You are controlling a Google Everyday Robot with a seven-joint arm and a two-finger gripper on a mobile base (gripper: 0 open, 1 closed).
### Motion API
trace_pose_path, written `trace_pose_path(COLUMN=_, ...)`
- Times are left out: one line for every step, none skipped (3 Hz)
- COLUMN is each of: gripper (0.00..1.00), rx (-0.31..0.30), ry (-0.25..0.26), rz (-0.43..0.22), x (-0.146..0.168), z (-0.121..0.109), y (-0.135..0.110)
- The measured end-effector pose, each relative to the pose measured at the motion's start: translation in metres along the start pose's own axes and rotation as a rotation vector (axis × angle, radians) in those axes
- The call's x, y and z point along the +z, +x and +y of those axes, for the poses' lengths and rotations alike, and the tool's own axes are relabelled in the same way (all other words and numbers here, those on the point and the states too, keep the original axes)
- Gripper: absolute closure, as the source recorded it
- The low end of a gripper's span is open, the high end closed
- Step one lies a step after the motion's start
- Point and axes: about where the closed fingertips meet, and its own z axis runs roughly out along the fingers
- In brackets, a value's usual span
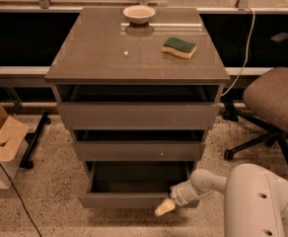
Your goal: Open bottom drawer
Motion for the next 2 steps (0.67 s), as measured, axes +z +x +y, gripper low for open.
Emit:
trace_pose_path(gripper=0.42, rx=0.0, ry=0.0, rz=0.0, x=-0.0008, z=0.0004, y=-0.0004)
trace_pose_path(gripper=0.65, rx=0.0, ry=0.0, rz=0.0, x=-0.0009, z=0.0004, y=-0.0005)
